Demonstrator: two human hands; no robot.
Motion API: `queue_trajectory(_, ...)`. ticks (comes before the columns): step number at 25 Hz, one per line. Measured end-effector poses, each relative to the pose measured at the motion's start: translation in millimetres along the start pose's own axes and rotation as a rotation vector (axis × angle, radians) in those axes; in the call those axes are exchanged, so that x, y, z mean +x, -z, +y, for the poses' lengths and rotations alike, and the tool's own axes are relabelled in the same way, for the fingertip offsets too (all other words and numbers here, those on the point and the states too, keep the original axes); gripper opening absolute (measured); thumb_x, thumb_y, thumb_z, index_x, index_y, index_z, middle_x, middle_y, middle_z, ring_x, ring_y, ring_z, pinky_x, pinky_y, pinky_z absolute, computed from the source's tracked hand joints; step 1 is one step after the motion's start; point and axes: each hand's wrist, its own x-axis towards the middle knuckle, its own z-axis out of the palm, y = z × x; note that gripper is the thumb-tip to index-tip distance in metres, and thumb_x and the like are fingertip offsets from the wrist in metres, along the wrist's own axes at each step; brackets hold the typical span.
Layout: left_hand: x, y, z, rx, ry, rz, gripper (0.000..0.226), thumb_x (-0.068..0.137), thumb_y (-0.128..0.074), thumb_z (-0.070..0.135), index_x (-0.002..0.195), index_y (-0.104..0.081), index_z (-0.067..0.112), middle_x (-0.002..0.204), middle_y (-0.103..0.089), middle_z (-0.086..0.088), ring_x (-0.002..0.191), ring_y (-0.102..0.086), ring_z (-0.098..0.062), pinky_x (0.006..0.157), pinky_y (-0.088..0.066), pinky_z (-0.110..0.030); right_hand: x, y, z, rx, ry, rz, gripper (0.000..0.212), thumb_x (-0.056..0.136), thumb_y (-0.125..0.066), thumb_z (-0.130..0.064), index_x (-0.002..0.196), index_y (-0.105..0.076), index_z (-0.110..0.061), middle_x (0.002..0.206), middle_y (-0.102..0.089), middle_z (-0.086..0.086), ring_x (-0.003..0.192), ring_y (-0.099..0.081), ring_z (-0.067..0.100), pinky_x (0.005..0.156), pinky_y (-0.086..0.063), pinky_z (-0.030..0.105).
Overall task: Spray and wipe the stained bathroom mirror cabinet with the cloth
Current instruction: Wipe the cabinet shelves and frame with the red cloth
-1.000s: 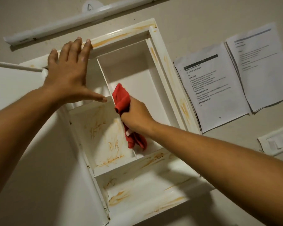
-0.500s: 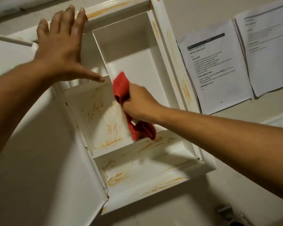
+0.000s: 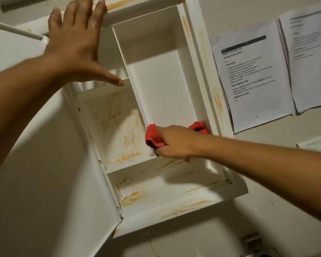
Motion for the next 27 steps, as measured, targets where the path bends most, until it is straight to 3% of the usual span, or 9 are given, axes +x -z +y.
queue_trajectory(5, 2, -3, 0, 0.009, -0.02, 0.017, 0.145, 0.049, -0.067, 0.084, 0.163, -0.003, 0.02, 0.169, -0.012, -0.018, 0.155, -0.012, -0.042, 0.123, -0.011, -0.064, 17, 7, 13, 0.119, -0.147, -0.209, 0.036, 0.094, -0.057, -0.054, 0.084, -0.058, -0.02, 0.076, -0.061, 0.001, 0.064, -0.056, 0.018, 0.064, -0.047, 0.032)
queue_trajectory(8, 0, -1, -2, 0.016, -0.011, 0.028, 0.147, 0.047, -0.069, 0.083, 0.163, -0.006, 0.019, 0.167, -0.016, -0.02, 0.153, -0.016, -0.043, 0.12, -0.015, -0.065, 21, 20, 15, -0.067, -0.174, -0.319, 0.043, 0.096, -0.054, -0.06, 0.084, -0.059, -0.019, 0.074, -0.065, 0.0, 0.063, -0.062, 0.018, 0.064, -0.054, 0.032)
queue_trajectory(11, 0, -3, 0, 0.019, -0.004, 0.014, 0.146, 0.047, -0.072, 0.081, 0.162, -0.008, 0.02, 0.168, -0.016, -0.019, 0.153, -0.016, -0.043, 0.119, -0.015, -0.064, 21, 42, 17, -0.363, -0.24, -0.303, 0.035, 0.09, -0.065, -0.059, 0.081, -0.058, -0.025, 0.078, -0.07, 0.001, 0.071, -0.071, 0.022, 0.064, -0.056, 0.033)
queue_trajectory(14, 0, -2, 1, 0.019, -0.001, 0.032, 0.143, 0.044, -0.066, 0.083, 0.161, -0.012, 0.02, 0.166, -0.019, -0.021, 0.15, -0.02, -0.046, 0.116, -0.02, -0.064, 19, 38, 25, -0.096, -0.183, -0.273, 0.033, 0.085, -0.076, -0.052, 0.101, -0.063, -0.026, 0.092, -0.073, 0.002, 0.081, -0.073, 0.022, 0.069, -0.059, 0.033)
queue_trajectory(16, -2, -4, 0, 0.027, -0.005, 0.046, 0.143, 0.045, -0.063, 0.083, 0.162, -0.012, 0.02, 0.167, -0.019, -0.021, 0.151, -0.02, -0.046, 0.116, -0.02, -0.064, 7, 37, 26, 0.156, -0.164, -0.227, 0.064, 0.076, -0.074, -0.073, 0.12, -0.058, -0.029, 0.103, -0.074, -0.002, 0.087, -0.076, 0.021, 0.075, -0.063, 0.036)
queue_trajectory(18, 0, -5, 0, 0.026, -0.005, 0.041, 0.144, 0.045, -0.062, 0.082, 0.163, -0.01, 0.019, 0.167, -0.018, -0.021, 0.151, -0.019, -0.047, 0.116, -0.02, -0.064, 3, 40, 22, 0.398, -0.227, -0.232, 0.078, 0.075, -0.062, -0.087, 0.121, -0.061, -0.025, 0.104, -0.077, -0.002, 0.087, -0.078, 0.02, 0.08, -0.064, 0.038)
queue_trajectory(20, 2, -6, 0, 0.03, 0.01, 0.02, 0.145, 0.044, -0.063, 0.081, 0.163, -0.009, 0.018, 0.167, -0.018, -0.023, 0.15, -0.02, -0.049, 0.115, -0.021, -0.065, 12, 22, 14, 0.373, -0.245, -0.254, 0.07, 0.088, -0.05, -0.082, 0.103, -0.07, -0.016, 0.09, -0.077, 0.002, 0.077, -0.073, 0.019, 0.082, -0.061, 0.038)
queue_trajectory(23, 2, -7, -1, 0.041, 0.018, 0.005, 0.145, 0.043, -0.067, 0.08, 0.161, -0.013, 0.016, 0.162, -0.024, -0.027, 0.145, -0.025, -0.053, 0.111, -0.025, -0.068, 27, -5, 0, 0.073, -0.183, -0.189, 0.051, 0.097, -0.051, -0.061, 0.077, -0.06, -0.015, 0.066, -0.059, 0.001, 0.059, -0.057, 0.018, 0.068, -0.052, 0.036)
queue_trajectory(27, 2, -6, 1, 0.048, 0.009, -0.017, 0.141, 0.044, -0.071, 0.08, 0.156, -0.018, 0.012, 0.155, -0.031, -0.031, 0.138, -0.032, -0.054, 0.106, -0.032, -0.068, 12, 21, 15, 0.178, -0.235, -0.416, 0.031, 0.099, -0.061, -0.045, 0.11, -0.063, -0.015, 0.09, -0.067, 0.004, 0.073, -0.065, 0.017, 0.061, -0.056, 0.026)
